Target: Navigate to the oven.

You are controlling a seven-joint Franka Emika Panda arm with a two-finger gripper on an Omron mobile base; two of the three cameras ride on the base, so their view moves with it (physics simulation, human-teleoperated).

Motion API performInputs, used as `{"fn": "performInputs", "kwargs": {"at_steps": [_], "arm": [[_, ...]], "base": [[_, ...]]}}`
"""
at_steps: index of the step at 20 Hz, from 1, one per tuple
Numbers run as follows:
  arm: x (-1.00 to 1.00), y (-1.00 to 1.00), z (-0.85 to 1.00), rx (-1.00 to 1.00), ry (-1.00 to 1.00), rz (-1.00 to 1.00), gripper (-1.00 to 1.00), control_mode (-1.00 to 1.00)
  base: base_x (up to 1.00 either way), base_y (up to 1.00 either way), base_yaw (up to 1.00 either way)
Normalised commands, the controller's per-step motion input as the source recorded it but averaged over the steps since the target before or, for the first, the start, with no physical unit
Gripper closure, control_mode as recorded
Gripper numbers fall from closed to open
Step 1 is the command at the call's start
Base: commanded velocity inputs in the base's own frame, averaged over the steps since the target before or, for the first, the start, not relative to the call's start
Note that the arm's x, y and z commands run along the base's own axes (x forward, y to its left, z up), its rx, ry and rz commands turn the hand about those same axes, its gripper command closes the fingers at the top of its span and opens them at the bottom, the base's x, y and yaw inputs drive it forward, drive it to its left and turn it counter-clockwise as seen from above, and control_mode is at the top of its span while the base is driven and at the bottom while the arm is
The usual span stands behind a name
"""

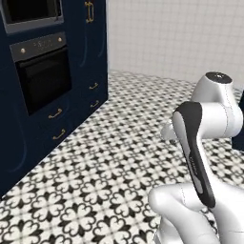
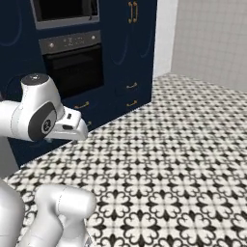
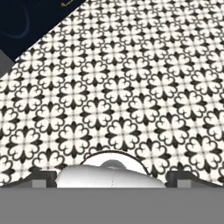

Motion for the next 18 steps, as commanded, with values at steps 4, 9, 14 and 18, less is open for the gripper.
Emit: {"fn": "performInputs", "kwargs": {"at_steps": [4, 9, 14, 18], "arm": [[0.00, 0.00, 0.00, 0.00, 0.00, 0.00, -1.00, 1.00], [0.00, 0.00, 0.00, 0.00, 0.00, 0.00, -1.00, 1.00], [0.00, 0.00, 0.00, 0.00, 0.00, 0.00, -1.00, 1.00], [0.00, 0.00, 0.00, 0.00, 0.00, 0.00, -1.00, 1.00]], "base": [[1.00, -0.32, 0.12], [1.00, -0.28, 0.26], [1.00, -0.01, 0.42], [1.00, 0.00, 0.42]]}}
